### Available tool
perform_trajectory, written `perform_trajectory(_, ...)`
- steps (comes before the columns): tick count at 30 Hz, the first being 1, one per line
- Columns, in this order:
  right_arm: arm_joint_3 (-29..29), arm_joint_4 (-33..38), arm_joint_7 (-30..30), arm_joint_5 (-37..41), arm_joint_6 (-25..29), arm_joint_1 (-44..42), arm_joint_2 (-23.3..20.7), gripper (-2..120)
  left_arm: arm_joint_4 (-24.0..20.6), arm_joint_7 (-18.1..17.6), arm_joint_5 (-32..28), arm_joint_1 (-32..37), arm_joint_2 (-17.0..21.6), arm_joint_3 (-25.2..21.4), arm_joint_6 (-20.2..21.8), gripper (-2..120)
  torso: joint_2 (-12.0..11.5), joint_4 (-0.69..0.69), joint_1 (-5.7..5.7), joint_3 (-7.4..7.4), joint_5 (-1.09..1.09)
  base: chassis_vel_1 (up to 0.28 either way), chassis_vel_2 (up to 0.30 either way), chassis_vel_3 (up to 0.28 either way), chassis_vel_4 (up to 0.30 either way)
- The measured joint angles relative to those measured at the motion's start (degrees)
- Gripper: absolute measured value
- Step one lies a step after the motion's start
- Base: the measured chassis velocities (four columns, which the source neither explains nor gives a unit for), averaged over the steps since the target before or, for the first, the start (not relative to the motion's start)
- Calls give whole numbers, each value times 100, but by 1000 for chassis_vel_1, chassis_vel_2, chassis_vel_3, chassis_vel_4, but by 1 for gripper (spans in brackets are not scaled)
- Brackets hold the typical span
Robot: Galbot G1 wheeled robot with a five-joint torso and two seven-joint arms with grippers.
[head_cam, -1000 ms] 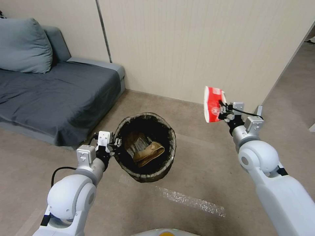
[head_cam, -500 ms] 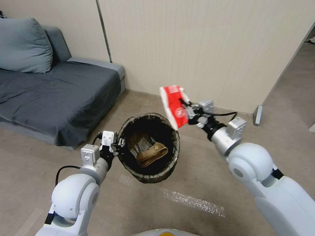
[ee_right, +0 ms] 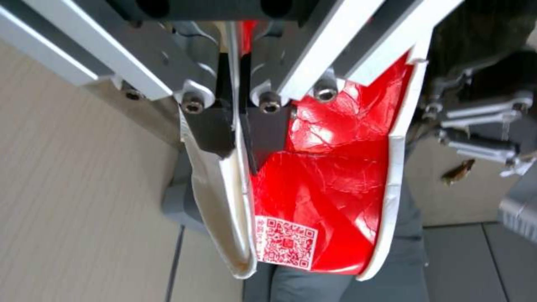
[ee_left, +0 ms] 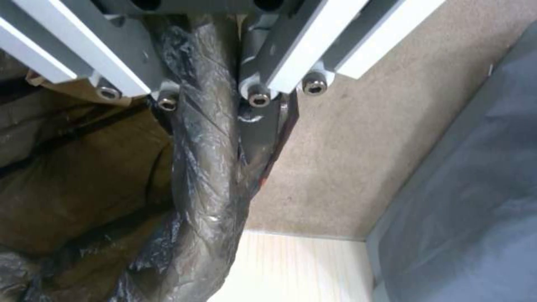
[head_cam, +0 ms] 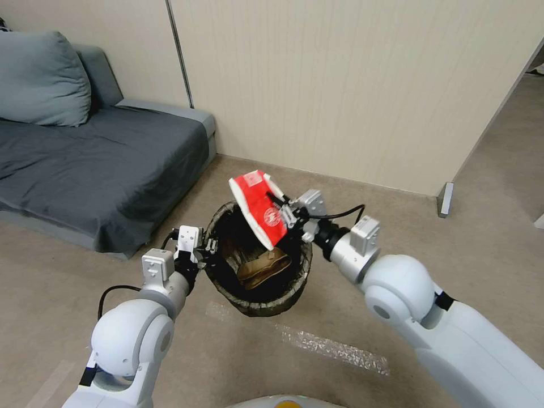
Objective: Pick up the trash bin, then pick up the garbage from the floor and place it into the trash bin.
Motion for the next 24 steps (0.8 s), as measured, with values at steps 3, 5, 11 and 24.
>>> perform_trajectory(3,-77,-18,7,-64,-16,-43,-15,0,6,-1,0,-4,-2,-1,1,3,0,0,0,0,0,0,0,0,0)
perform_trajectory(5,-150,-51,22,-236,-81,-142,-23,0,12,-1,0,-14,-6,-2,2,3,0,0,0,0,0,0,0,0,0)
perform_trajectory(11,-233,-70,110,-304,-119,-207,-27,18,19,-2,0,-24,-9,15,4,3,0,0,0,0,0,0,0,0,0)
perform_trajectory(24,-380,22,300,-311,-173,-225,-25,64,39,-8,-2,-45,-20,26,8,3,0,0,0,0,0,0,0,0,0)
